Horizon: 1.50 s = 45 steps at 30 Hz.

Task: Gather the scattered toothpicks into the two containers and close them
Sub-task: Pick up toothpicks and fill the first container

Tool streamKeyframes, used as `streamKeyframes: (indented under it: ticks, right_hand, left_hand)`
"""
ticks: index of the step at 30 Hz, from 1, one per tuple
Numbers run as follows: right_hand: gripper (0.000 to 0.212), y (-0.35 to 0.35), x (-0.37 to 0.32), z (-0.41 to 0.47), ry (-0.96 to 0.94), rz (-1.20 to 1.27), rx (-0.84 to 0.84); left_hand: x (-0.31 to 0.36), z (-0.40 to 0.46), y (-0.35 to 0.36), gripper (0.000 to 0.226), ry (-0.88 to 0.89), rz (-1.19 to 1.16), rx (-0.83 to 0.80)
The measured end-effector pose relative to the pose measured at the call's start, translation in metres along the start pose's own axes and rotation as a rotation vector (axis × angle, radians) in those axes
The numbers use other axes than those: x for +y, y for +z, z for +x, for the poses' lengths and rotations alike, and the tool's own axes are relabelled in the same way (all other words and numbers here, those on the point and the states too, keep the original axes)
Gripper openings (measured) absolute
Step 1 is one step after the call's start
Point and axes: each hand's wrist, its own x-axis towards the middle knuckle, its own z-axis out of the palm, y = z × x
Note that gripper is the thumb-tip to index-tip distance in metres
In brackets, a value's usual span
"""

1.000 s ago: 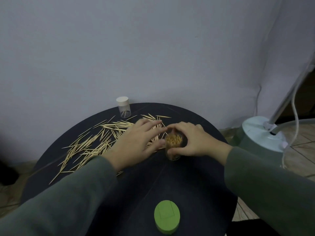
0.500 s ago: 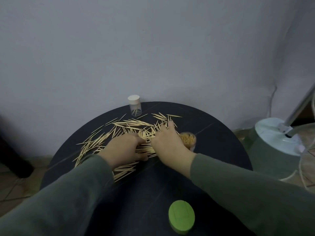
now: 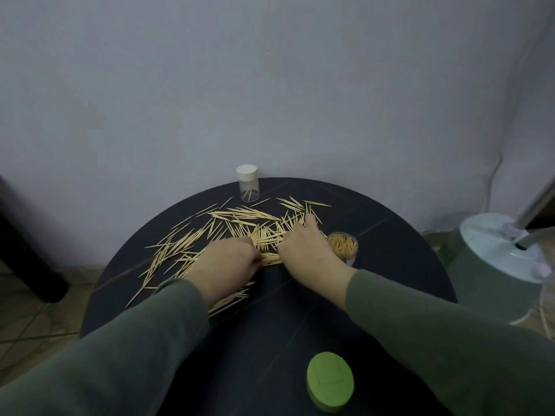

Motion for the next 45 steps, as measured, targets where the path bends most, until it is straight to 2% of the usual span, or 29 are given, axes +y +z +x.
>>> streamKeyframes:
  ticks: [13,19,29,39,43,45]
  right_hand:
    - [0.019,-0.003,0.004,-0.001,0.023,-0.045,0.057]
    - [0.018,-0.006,0.009,-0.002,0.044,-0.021,0.041]
    - [0.007,-0.011,0.013,-0.005,0.084,0.062,0.092]
    - [0.017,-0.012,0.027,-0.008,0.200,0.155,0.221]
    - [0.020,-0.007,0.040,-0.008,0.285,0.284,0.283]
    - [0.020,-0.004,0.048,-0.009,0.346,0.422,0.319]
  left_hand:
    - [0.013,0.005,0.003,0.022,-0.118,0.094,-0.034]
    - [0.011,0.005,0.004,0.020,-0.178,0.058,0.024]
    - [0.005,0.007,-0.007,0.021,-0.281,-0.046,0.076]
    - [0.013,0.010,-0.018,0.016,-0.392,-0.190,0.157]
    - [0.012,0.012,-0.023,0.014,-0.413,-0.291,0.198]
    - [0.011,0.014,-0.023,0.013,-0.415,-0.360,0.223]
